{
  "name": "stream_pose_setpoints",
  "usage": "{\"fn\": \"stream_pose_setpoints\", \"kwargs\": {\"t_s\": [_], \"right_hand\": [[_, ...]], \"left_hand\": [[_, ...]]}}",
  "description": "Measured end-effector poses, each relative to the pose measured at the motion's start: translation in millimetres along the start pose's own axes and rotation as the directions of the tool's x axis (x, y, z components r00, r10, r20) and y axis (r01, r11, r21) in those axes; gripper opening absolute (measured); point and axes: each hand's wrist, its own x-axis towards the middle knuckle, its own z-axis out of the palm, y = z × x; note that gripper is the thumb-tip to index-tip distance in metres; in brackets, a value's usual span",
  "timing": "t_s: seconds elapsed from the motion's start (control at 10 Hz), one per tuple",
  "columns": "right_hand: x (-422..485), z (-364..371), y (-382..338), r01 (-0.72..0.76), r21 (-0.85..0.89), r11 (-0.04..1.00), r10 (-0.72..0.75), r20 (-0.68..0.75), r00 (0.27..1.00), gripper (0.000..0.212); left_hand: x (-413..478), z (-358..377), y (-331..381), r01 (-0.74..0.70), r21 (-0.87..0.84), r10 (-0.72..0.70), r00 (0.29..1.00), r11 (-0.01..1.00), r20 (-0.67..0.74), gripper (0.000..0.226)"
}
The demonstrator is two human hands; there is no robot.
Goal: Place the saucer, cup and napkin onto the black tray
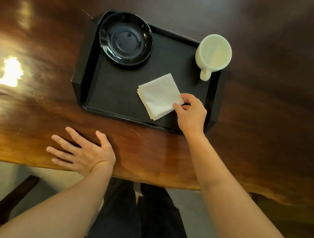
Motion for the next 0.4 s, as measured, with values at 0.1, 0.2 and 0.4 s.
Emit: {"fn": "stream_pose_setpoints", "kwargs": {"t_s": [0.1,0.2,0.4], "right_hand": [[-10,-4,-4,-0.005,0.033,0.999,0.006,-0.016,1.0,0.042],[-32,-13,-9,-0.019,-0.005,1.0,0.019,0.01,1.0,0.046],[-102,-35,-15,0.04,-0.173,0.984,-0.015,0.148,0.989,0.038]], "left_hand": [[2,-3,1,0.006,0.009,-0.007,0.998,1.0,0.056,0.083],[-1,-17,8,0.005,0.004,-0.005,0.987,1.0,0.16,0.086],[7,-66,17,0.056,0.045,-0.07,0.892,0.997,0.447,0.091]]}}
